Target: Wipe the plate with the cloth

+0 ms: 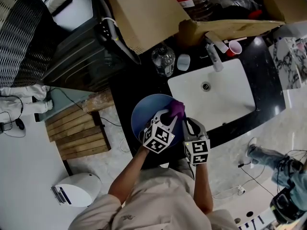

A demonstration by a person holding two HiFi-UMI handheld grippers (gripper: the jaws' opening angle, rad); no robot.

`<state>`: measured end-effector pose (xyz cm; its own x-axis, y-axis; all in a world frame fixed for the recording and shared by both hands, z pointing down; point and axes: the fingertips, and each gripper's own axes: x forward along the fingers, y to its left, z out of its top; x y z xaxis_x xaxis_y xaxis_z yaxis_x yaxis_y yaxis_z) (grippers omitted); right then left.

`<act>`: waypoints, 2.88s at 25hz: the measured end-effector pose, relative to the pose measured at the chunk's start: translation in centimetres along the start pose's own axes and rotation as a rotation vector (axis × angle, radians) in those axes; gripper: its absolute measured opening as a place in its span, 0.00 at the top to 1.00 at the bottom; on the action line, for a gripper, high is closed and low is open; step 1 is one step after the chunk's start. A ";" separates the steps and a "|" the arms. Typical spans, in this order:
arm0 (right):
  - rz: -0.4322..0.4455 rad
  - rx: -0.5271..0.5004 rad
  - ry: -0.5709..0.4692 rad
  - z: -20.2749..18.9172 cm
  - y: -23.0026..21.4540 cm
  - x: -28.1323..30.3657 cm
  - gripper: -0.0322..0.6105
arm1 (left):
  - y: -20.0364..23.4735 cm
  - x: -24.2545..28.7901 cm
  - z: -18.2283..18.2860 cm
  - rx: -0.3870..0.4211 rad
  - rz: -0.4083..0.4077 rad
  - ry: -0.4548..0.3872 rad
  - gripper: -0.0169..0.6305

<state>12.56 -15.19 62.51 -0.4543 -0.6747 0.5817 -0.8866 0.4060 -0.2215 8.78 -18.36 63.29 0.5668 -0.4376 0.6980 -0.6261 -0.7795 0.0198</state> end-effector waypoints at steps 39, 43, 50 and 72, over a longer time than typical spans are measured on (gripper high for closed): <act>-0.127 -0.005 0.021 0.1 -0.1 0.0 0.87 | 8.8 -2.7 -1.9 -0.137 0.230 0.094 0.88; -0.146 -0.010 0.029 0.1 -0.2 0.0 0.87 | 9.3 -3.5 -2.5 -0.146 0.248 0.109 0.88; -0.176 -0.015 0.041 0.0 -0.2 0.0 0.87 | 10.1 -5.0 -3.9 -0.156 0.279 0.132 0.88; -0.176 0.016 0.028 -1.6 2.3 -2.1 0.83 | 9.1 -9.6 -7.2 -0.122 0.293 0.183 0.88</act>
<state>11.65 -11.89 62.00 -0.2896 -0.7171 0.6340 -0.9536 0.2733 -0.1266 -6.21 -18.07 61.91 0.2559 -0.5385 0.8029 -0.8131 -0.5691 -0.1226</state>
